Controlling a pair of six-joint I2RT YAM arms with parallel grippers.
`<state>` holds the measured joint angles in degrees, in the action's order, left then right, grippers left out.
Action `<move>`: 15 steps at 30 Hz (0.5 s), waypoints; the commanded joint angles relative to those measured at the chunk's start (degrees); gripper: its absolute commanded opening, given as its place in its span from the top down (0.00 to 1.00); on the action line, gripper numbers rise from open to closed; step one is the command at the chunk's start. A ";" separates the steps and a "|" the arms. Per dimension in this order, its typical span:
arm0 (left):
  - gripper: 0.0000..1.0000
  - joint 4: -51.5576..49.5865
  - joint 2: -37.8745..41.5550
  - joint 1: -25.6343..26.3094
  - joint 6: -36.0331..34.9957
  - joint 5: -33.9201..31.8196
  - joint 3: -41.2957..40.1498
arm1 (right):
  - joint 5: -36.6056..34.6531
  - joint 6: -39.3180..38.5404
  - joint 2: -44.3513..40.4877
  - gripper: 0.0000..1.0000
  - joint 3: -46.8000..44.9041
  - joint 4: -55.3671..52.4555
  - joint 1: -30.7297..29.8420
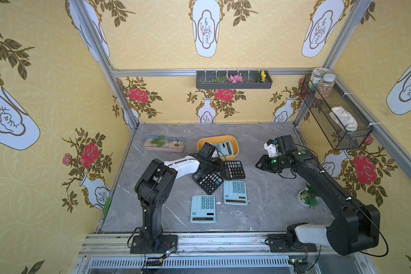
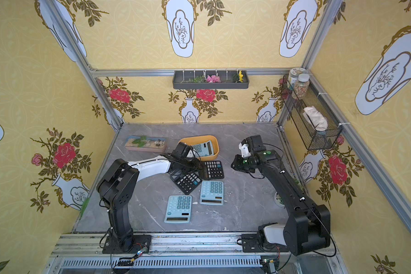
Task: Put the calculator in the storage box
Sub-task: Pick up the calculator at the center of the board.
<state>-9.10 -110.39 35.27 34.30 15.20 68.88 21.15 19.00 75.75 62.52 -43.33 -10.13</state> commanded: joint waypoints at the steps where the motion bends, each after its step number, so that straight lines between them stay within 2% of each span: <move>1: 0.57 0.26 -0.64 -0.02 -0.64 -0.02 -0.03 | 0.82 -0.90 0.03 0.68 -0.05 1.85 0.19; 7: 0.66 -0.17 -0.90 -0.02 -0.82 -0.04 0.12 | 1.27 -0.60 0.31 0.68 -0.63 2.53 0.29; 15: 0.73 -0.91 -1.32 -0.07 -1.00 -0.09 0.31 | 1.57 -0.56 0.63 0.69 -0.28 2.64 0.29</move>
<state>-9.56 -111.15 35.24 34.06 14.96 69.08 22.35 18.83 76.16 61.98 -42.04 -9.76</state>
